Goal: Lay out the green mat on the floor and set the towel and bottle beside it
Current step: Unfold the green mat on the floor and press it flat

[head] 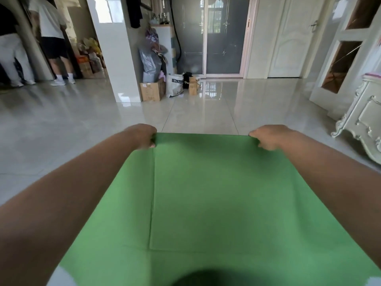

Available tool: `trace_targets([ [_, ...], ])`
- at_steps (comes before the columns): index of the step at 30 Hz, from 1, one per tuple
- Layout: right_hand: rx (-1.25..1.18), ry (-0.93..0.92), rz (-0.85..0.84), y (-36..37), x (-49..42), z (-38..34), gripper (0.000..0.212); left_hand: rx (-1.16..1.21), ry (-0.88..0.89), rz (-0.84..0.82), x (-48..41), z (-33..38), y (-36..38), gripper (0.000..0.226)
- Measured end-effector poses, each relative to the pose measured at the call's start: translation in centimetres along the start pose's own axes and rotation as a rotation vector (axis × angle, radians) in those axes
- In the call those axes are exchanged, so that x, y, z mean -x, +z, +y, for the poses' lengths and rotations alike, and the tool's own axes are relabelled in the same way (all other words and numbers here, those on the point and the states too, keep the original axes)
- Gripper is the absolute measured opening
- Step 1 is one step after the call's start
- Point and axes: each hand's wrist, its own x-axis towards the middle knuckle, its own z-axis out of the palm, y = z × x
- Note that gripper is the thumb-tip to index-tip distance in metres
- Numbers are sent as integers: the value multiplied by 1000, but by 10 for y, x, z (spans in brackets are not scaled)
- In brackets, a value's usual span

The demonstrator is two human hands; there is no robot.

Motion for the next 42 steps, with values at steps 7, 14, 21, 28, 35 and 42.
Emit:
trace_targets([
  [7,32,70,51,59,-96,-10,38,70,-262,45,-69,19,85,57],
  [14,-14,31,72,121,-160,-42,79,126,-184,-258,-89,38,182,81],
  [21,-270,-217,-182,214,-156,-117,63,61,-237,-351,-81,12,262,58],
  [28,-193,-309,-245,271,-146,-229,51,154,-462,-417,-29,-55,366,49],
  [35,-288,-473,-343,317,-114,-358,52,348,-746,-495,36,-118,465,45],
  [42,-383,-486,-548,353,-95,-448,55,597,-1093,-468,67,-154,525,68],
])
